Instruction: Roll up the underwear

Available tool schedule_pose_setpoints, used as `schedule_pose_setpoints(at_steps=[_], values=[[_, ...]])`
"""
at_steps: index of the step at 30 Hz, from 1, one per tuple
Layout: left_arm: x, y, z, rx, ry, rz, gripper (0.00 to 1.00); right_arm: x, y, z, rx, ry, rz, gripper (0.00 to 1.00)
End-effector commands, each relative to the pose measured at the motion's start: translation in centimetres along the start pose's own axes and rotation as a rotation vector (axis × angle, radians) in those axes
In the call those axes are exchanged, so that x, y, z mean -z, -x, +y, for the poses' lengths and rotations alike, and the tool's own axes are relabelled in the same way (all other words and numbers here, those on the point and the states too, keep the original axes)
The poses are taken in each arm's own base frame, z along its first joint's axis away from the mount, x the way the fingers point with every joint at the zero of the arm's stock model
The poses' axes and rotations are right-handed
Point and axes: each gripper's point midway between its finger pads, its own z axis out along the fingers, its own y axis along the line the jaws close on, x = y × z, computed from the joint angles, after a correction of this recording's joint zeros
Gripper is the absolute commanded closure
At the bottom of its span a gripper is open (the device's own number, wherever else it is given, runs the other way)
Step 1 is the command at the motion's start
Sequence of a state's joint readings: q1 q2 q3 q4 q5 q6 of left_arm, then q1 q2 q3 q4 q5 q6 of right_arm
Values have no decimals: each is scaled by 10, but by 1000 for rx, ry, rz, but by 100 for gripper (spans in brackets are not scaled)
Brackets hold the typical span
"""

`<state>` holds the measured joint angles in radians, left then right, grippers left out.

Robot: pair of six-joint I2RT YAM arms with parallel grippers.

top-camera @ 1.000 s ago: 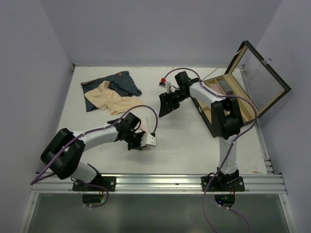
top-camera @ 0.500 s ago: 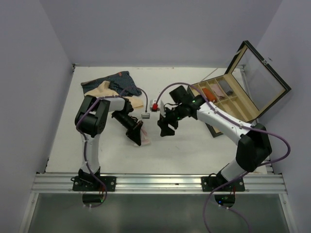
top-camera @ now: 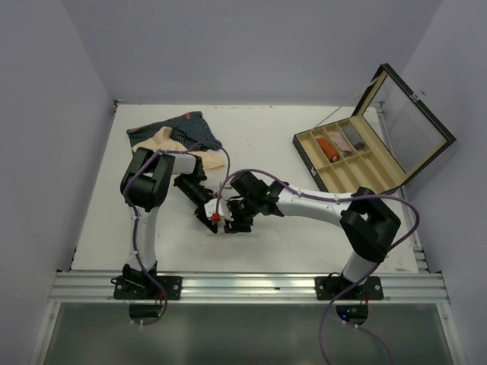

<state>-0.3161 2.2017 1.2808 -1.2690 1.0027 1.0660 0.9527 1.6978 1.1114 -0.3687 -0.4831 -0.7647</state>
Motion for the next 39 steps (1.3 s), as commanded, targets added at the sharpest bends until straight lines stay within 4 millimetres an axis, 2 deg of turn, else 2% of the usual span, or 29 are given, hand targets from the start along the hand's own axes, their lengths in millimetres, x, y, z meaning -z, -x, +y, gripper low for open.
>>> schedule_pose_setpoints(at_steps=[1,4,11,14,17,21,23,24,25,27,30,31,33,34,36,37,38,39], values=[[-3,-21,36,-98,83,86,91,-12,20,-21,105,-42,-66,46],[-3,-20,37,-93,87,79,90,-28,14,-15,108,-1,-58,49],[-4,-20,43,-77,105,76,88,-47,10,-13,111,27,-52,51],[-3,-20,44,-77,117,74,87,-54,4,-12,100,39,-40,62],[0,-17,43,-82,128,62,87,-61,-6,-8,76,58,-19,86],[15,2,33,-112,162,-10,78,-61,-15,4,-9,115,-30,100],[32,18,22,-148,197,-64,71,-56,-16,1,-70,127,-57,100],[44,23,20,-153,222,-94,69,-54,-14,7,-110,165,-84,100],[61,38,11,-191,258,-130,67,-51,-17,6,-141,175,-88,100],[102,57,6,-215,340,-223,64,-48,-18,10,-192,206,-101,100],[160,74,-10,-254,467,-322,55,-46,-18,10,-285,258,-138,100],[177,80,-22,-291,520,-348,53,-44,-17,9,-321,279,-166,100],[214,82,-31,-321,634,-400,51,-42,-15,5,-398,303,-187,100],[231,83,-46,-364,724,-403,48,-45,-22,2,-446,314,-189,100],[253,87,-58,-436,862,-415,46,-43,-18,-2,-515,352,-210,100],[267,90,-84,-508,974,-420,40,-44,-20,-3,-547,367,-206,100],[274,93,-95,-513,1033,-454,33,-48,-24,1,-589,410,-207,100],[274,89,-97,-489,1073,-481,24,-49,-25,2,-636,430,-202,100]])
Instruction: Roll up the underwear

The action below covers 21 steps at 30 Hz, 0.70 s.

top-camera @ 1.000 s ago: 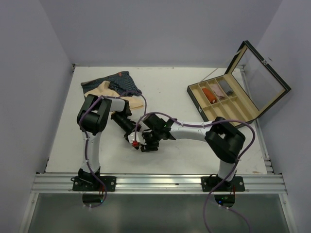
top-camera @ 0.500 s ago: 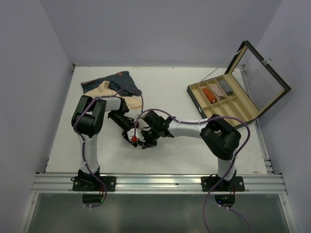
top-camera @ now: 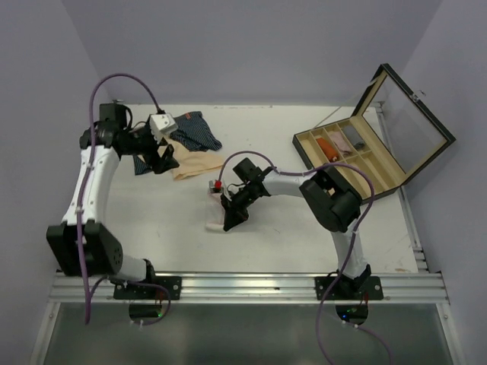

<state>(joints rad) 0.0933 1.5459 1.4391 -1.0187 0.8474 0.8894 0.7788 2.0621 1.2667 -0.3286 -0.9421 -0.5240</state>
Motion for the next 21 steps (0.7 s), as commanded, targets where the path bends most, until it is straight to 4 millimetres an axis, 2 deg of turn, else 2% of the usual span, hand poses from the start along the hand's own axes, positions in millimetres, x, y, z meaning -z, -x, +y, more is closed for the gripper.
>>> schedule_pose_setpoints(at_steps=[1,2,3,5,6,7,8,9,11,12,13,14,15,16,17,19,20,21], values=[[56,58,23,-141,413,-129,5,-2,-4,6,-206,105,-17,100],[64,62,28,63,507,-200,0,-5,-9,4,-241,116,-15,100],[75,69,28,61,563,-232,0,-4,-6,3,-268,133,-25,100],[75,72,16,-44,509,-214,0,-9,-14,1,-324,158,-21,100],[71,67,11,-41,481,-196,0,-9,-13,1,-348,176,-28,100],[64,66,-2,-65,399,-196,0,-10,-16,0,-367,183,-25,100],[59,59,-9,-166,351,-159,0,-10,-17,-2,-382,189,-27,100],[49,41,-24,-158,290,-109,0,-12,-22,-4,-412,199,-19,100],[27,23,-45,-251,229,-31,0,-13,-24,-7,-435,205,-24,100],[11,2,-60,-263,196,7,4,-14,-26,-11,-459,213,-29,100],[4,-11,-62,-280,208,59,7,-14,-27,-12,-475,216,-33,100],[-15,-12,-87,-339,122,68,10,-15,-28,-14,-490,220,-37,100],[-26,-24,-102,-353,67,81,17,-15,-30,-17,-504,219,-38,100],[-35,-29,-112,-373,34,81,20,-16,-33,-18,-511,221,-38,100],[-51,-39,-131,-404,-31,89,23,-16,-34,-20,-523,219,-40,100],[-66,-51,-144,-447,-66,107,28,-18,-37,-22,-535,221,-41,100],[-80,-65,-163,-484,-119,132,30,-18,-38,-22,-538,220,-41,100],[-91,-63,-165,-524,-109,122,37,-18,-38,-22,-541,221,-40,100]])
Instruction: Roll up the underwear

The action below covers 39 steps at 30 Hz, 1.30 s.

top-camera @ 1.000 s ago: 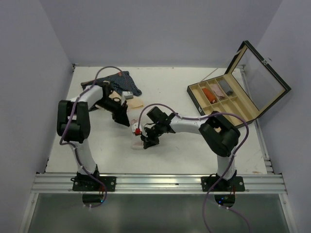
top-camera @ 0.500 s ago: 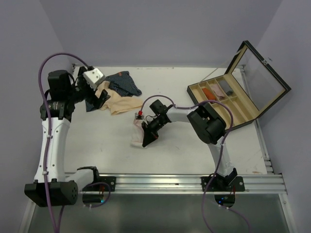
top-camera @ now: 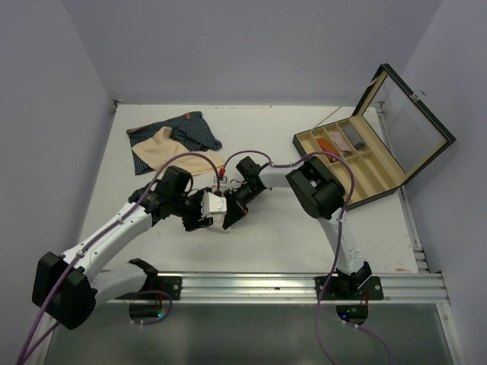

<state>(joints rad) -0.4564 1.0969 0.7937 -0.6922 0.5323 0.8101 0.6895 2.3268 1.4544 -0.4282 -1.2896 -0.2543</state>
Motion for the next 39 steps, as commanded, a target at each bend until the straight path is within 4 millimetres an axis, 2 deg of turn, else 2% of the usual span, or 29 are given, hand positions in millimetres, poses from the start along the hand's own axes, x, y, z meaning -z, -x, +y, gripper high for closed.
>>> schedule_pose_setpoints(at_steps=[1,2,4,6,16,20,22,23,26,27,28,29,30,32,33,35,37,38,39], values=[[-28,13,-9,-208,33,6,41,-3,-29,-36,-85,-96,47,100],[-37,6,-17,-228,16,25,44,-3,-29,-36,-85,-95,47,100],[-48,8,-19,-282,23,26,50,-3,-32,-37,-98,-92,50,100],[-56,0,-18,-295,35,43,52,-2,-34,-38,-103,-91,50,100],[-80,-32,-9,-380,76,161,52,-4,-41,-40,-121,-77,60,100],[-88,-41,-12,-402,56,177,53,-3,-43,-41,-123,-77,68,100],[-92,-49,-19,-406,7,195,63,-2,-42,-39,-123,-75,78,100],[-95,-56,-24,-396,-31,221,74,1,-38,-37,-120,-77,83,100],[-96,-61,-35,-371,-105,241,84,11,-26,-30,-105,-98,77,88],[-96,-69,-44,-351,-150,270,93,19,-18,-27,-107,-110,74,85],[-96,-72,-50,-333,-185,274,97,25,-12,-23,-98,-121,74,77],[-96,-70,-53,-320,-207,275,98,32,-5,-18,-57,-138,78,74],[-94,-76,-64,-290,-265,291,100,46,4,-12,-69,-175,89,73],[-91,-80,-73,-236,-321,307,100,66,18,-2,-22,-220,85,68],[-91,-79,-79,-207,-353,295,100,85,24,0,-32,-268,84,65],[-88,-78,-84,-169,-401,305,100,106,33,3,-17,-332,79,63],[-88,-80,-89,-107,-450,302,100,139,42,9,-1,-418,76,58],[-88,-79,-89,-77,-477,310,100,151,44,10,11,-462,81,57],[-88,-76,-90,-48,-498,292,99,171,53,19,31,-514,64,57]])
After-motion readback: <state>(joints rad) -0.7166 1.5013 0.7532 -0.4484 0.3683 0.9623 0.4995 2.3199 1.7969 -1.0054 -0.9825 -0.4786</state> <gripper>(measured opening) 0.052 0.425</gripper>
